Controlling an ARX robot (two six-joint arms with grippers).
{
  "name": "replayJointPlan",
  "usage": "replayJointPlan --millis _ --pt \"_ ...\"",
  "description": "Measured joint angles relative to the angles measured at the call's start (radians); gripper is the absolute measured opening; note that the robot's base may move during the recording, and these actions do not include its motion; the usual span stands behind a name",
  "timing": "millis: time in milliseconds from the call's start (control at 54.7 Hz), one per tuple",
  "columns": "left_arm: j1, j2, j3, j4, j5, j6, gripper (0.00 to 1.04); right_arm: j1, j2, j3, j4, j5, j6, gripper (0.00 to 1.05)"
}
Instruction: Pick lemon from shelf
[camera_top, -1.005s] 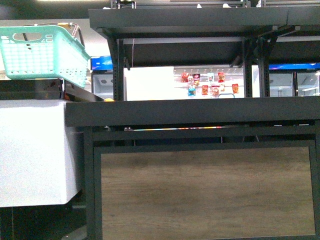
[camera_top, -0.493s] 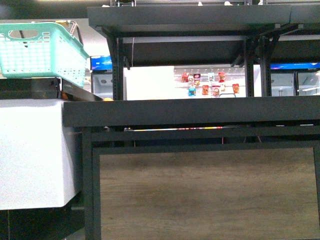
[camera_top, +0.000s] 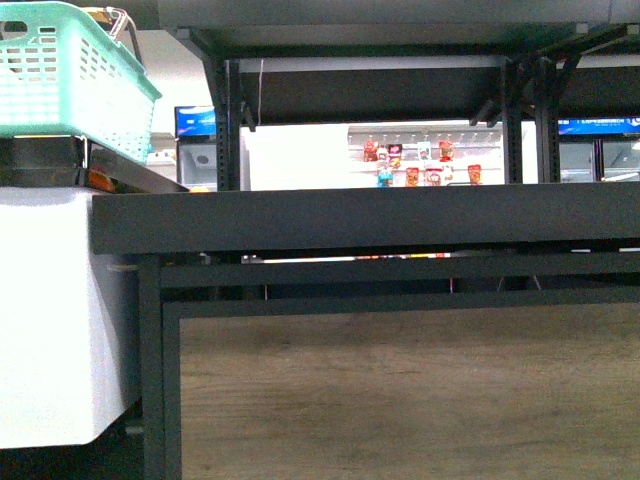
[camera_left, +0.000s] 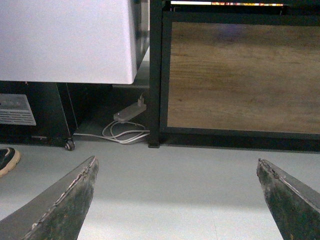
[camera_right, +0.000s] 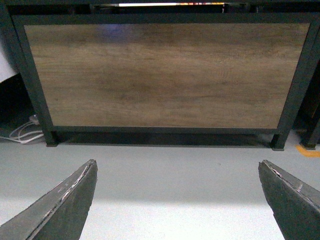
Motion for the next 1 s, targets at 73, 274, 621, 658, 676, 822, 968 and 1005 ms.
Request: replayJointPlan --millis 73,274,621,658,676,822,968,1005 --pt "0.0 0.0 0.0 0.0 0.0 0.0 0.97 0.0 0.0 0.0 0.0 0.001 0.0 0.97" --pt "0.0 0.0 0.0 0.0 0.0 0.0 0.97 0.0 0.0 0.0 0.0 0.001 0.0 0.97" --pt "0.0 -0.001 0.0 0.0 0.0 0.0 0.97 0.0 0.0 0.0 0.0 0.0 0.0 0.97" --pt "0.0 -0.001 0.0 0.0 0.002 0.0 0.97 0.0 0.0 0.0 0.0 0.0 0.0 0.97" --pt "0.0 -0.001 0.0 0.0 0.001 0.0 0.97 0.0 0.0 0.0 0.0 0.0 0.0 0.97" --pt "0.0 -0.001 0.0 0.0 0.0 0.0 0.97 0.0 0.0 0.0 0.0 -0.001 0.0 0.97" --pt "0.0 -0.001 0.0 0.0 0.0 0.0 0.97 0.0 0.0 0.0 0.0 0.001 0.0 0.97" --pt "0.0 -0.002 0.0 0.0 -0.001 0.0 0.97 0.0 0.0 0.0 0.0 0.0 0.0 0.97"
